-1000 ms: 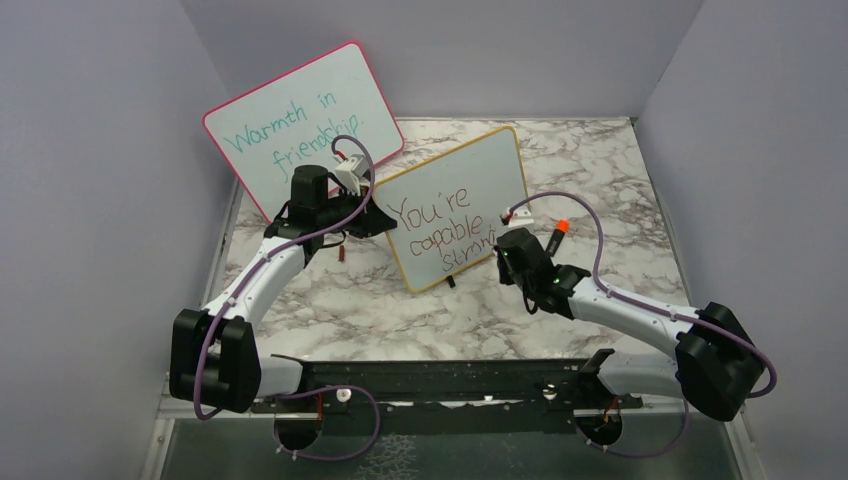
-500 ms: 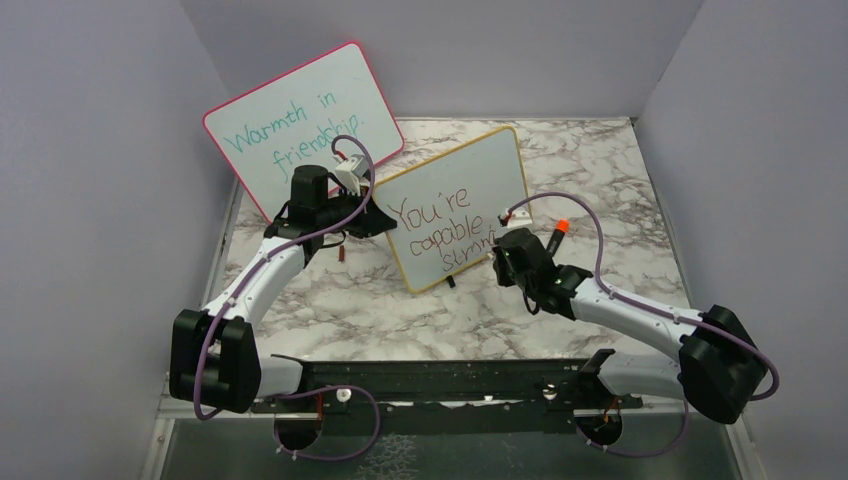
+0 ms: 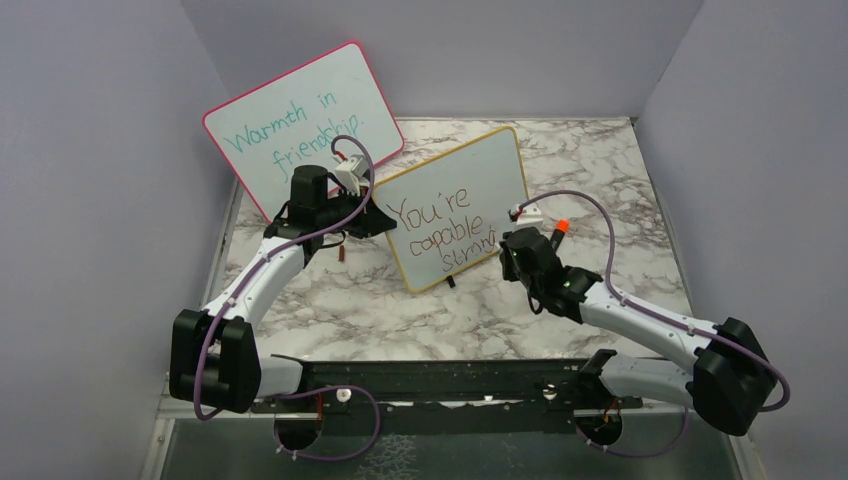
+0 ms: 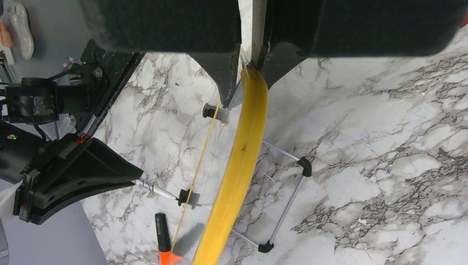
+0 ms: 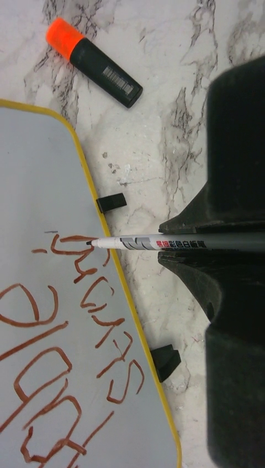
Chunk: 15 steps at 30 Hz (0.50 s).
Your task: Write a sentence on the whiteboard
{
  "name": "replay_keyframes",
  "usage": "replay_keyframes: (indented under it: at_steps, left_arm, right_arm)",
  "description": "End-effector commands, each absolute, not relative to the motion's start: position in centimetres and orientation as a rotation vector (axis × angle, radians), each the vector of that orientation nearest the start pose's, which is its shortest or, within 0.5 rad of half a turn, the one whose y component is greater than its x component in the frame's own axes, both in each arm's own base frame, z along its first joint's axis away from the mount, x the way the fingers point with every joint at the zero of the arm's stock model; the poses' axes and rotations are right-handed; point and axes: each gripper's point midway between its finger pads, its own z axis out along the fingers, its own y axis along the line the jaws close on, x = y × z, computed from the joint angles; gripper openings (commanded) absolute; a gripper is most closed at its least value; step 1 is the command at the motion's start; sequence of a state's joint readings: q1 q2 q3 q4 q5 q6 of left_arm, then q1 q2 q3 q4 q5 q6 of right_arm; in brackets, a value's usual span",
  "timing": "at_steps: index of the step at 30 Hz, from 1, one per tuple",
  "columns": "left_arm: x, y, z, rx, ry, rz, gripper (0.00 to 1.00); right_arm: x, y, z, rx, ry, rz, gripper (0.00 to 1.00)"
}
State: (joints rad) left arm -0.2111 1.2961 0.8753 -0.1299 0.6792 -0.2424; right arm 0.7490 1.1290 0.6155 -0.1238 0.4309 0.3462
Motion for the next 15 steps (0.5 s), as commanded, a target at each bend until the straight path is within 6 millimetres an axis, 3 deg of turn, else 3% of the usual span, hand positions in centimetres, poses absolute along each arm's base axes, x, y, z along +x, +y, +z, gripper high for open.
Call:
replay_keyframes:
  at_steps: [1, 15]
  left_arm:
    - [33.0, -12.8, 12.2, 0.306, 2.287, -0.565, 0.00]
    - [33.1, -12.8, 12.2, 0.308, 2.286, -0.566, 0.00]
  right_arm:
    - [28.4, 15.1, 11.5, -0.101, 2.120, 0.057, 0.01]
    - [30.1, 16.5, 10.4, -0.113, 2.109, 0.113, 0.01]
